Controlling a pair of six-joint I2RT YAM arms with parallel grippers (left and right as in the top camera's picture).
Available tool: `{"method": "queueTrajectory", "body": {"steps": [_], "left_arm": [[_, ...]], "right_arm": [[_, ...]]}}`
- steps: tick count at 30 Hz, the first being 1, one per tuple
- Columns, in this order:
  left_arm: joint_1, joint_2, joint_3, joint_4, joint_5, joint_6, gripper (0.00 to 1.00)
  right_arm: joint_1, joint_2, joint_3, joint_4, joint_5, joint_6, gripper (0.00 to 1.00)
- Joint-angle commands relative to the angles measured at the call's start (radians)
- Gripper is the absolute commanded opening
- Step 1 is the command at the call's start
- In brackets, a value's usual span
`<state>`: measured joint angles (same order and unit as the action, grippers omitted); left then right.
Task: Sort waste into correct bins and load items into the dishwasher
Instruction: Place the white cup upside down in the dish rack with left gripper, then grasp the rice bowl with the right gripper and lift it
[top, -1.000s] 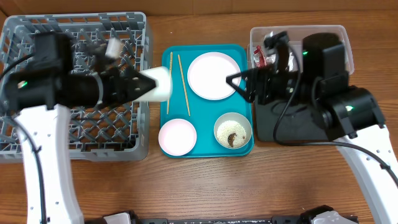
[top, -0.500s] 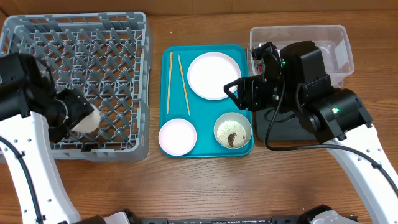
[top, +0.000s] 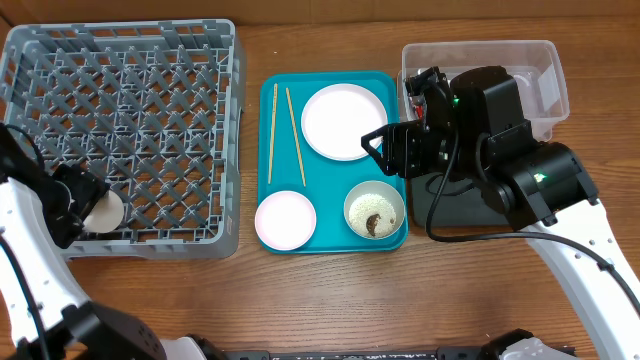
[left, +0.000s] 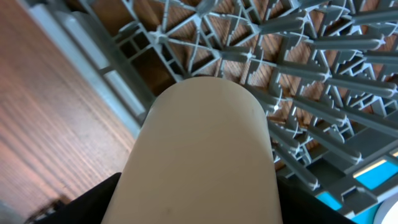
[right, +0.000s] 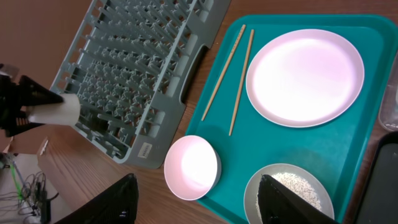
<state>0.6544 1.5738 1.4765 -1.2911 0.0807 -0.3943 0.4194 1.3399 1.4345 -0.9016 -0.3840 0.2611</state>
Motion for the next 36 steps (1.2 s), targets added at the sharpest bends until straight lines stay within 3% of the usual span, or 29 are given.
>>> {"method": "queueTrajectory", "body": {"steps": [1, 12, 22, 29, 34, 36], "left_arm": [[0.0, 0.045, -0.006, 0.021, 0.024, -0.014, 0.75], [0.002, 0.13, -0.006, 0.066, 0.001, -0.025, 0.81], [-0.027, 0.073, 0.14, -0.045, 0.189, 0.114, 0.72], [-0.19, -0.118, 0.251, -0.1, 0.355, 0.281, 0.74], [-0.402, -0.242, 0.249, -0.109, 0.347, 0.32, 0.74], [-0.488, -0.261, 0.248, -0.128, 0.278, 0.288, 0.79]], "right_arm": [[0.002, -0.002, 0.018, 0.006, 0.013, -0.007, 0.63], [0.002, -0.003, 0.018, 0.0, 0.013, -0.007, 0.63], [0.002, -0.002, 0.018, 0.005, 0.014, -0.007, 0.61], [0.077, 0.068, 0.018, -0.024, 0.08, 0.114, 0.54], [0.161, 0.206, 0.018, -0.079, 0.149, 0.136, 0.52], [0.173, 0.245, 0.018, -0.09, 0.172, 0.167, 0.52]]}}
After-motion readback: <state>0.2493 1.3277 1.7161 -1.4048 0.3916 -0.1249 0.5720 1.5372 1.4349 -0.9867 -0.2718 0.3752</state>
